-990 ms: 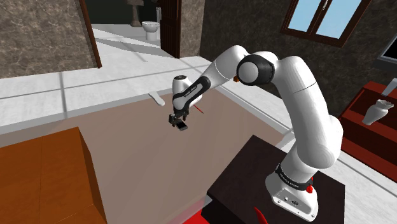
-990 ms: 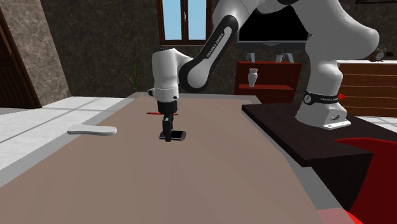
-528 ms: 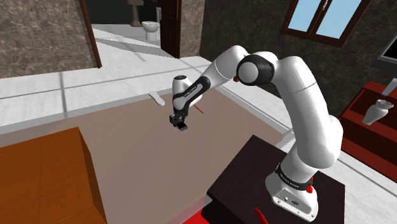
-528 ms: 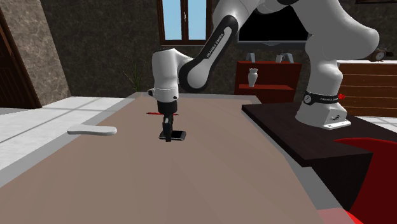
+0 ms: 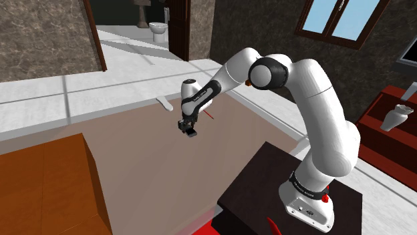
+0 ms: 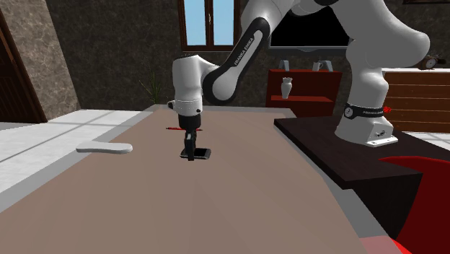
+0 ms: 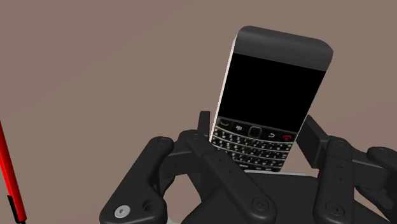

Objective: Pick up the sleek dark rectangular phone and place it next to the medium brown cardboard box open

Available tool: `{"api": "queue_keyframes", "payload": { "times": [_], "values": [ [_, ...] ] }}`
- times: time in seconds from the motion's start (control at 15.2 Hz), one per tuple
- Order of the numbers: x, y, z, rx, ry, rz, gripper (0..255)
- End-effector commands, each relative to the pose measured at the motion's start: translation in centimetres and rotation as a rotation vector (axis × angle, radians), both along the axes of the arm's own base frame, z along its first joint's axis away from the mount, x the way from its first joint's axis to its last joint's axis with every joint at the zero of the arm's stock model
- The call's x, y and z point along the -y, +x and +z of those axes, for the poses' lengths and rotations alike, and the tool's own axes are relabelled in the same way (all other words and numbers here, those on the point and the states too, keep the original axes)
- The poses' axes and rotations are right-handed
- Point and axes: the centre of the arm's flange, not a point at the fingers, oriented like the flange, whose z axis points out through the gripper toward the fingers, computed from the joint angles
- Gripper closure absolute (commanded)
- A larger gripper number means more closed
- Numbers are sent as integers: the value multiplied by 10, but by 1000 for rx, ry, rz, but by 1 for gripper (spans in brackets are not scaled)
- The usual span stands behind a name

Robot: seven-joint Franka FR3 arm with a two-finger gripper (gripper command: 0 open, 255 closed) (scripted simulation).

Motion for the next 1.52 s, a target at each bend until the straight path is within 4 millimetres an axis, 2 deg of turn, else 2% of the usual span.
{"api": "queue_keyframes", "payload": {
  "times": [0.0,1.45],
  "values": [
    [0,0,5,0,0,0,255],
    [0,0,121,0,0,0,255]
  ]
}}
